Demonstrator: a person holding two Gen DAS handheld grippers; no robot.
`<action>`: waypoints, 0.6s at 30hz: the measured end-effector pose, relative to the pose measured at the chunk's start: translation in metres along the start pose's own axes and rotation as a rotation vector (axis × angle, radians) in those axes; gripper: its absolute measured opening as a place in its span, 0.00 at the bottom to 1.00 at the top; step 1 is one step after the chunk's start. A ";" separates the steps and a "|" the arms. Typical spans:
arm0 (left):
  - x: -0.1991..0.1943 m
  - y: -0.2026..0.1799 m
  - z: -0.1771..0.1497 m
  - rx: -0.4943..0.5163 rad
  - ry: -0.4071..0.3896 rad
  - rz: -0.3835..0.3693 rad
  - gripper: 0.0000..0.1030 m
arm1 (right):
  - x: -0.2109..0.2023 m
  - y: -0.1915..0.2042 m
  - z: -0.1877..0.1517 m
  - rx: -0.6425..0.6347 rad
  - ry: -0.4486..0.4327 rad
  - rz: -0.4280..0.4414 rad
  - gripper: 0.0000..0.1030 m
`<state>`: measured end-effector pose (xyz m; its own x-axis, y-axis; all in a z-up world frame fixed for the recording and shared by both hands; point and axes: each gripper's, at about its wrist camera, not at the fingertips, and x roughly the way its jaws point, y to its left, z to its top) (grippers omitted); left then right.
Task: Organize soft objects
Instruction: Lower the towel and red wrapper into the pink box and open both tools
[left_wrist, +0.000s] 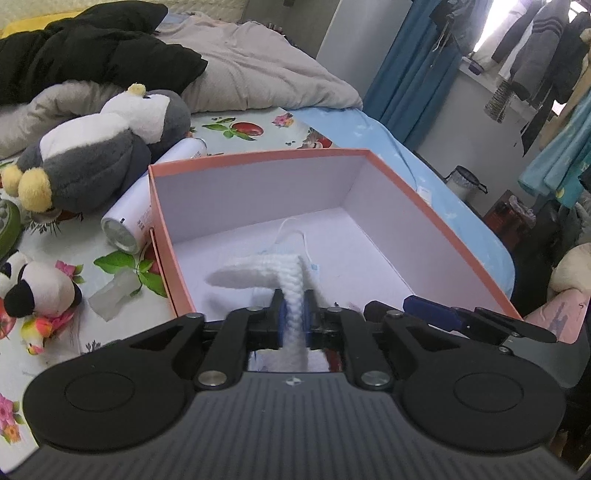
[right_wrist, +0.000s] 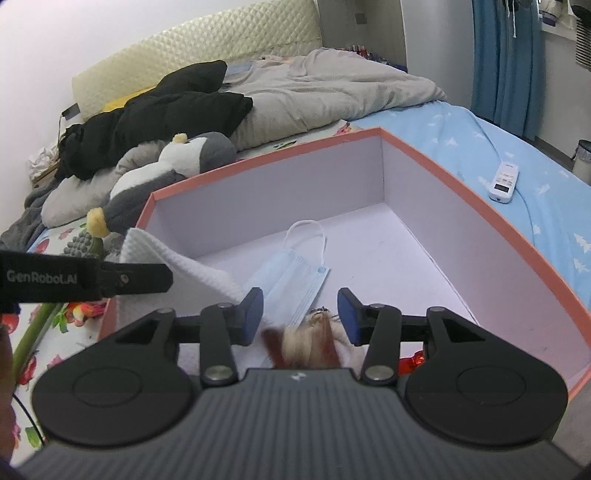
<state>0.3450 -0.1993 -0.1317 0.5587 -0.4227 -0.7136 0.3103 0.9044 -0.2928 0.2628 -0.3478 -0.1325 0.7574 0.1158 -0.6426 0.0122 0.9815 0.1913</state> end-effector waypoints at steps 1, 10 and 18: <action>-0.003 0.000 -0.001 0.003 -0.005 0.004 0.22 | -0.001 0.001 0.000 -0.003 -0.002 0.003 0.46; -0.049 0.000 -0.010 0.020 -0.078 0.023 0.22 | -0.034 0.011 0.001 0.000 -0.054 0.037 0.46; -0.085 0.008 -0.033 0.010 -0.096 0.053 0.22 | -0.068 0.022 -0.005 0.000 -0.097 0.081 0.46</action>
<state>0.2749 -0.1543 -0.0941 0.6459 -0.3780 -0.6633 0.2857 0.9254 -0.2492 0.2083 -0.3337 -0.0882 0.8153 0.1799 -0.5503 -0.0519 0.9694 0.2400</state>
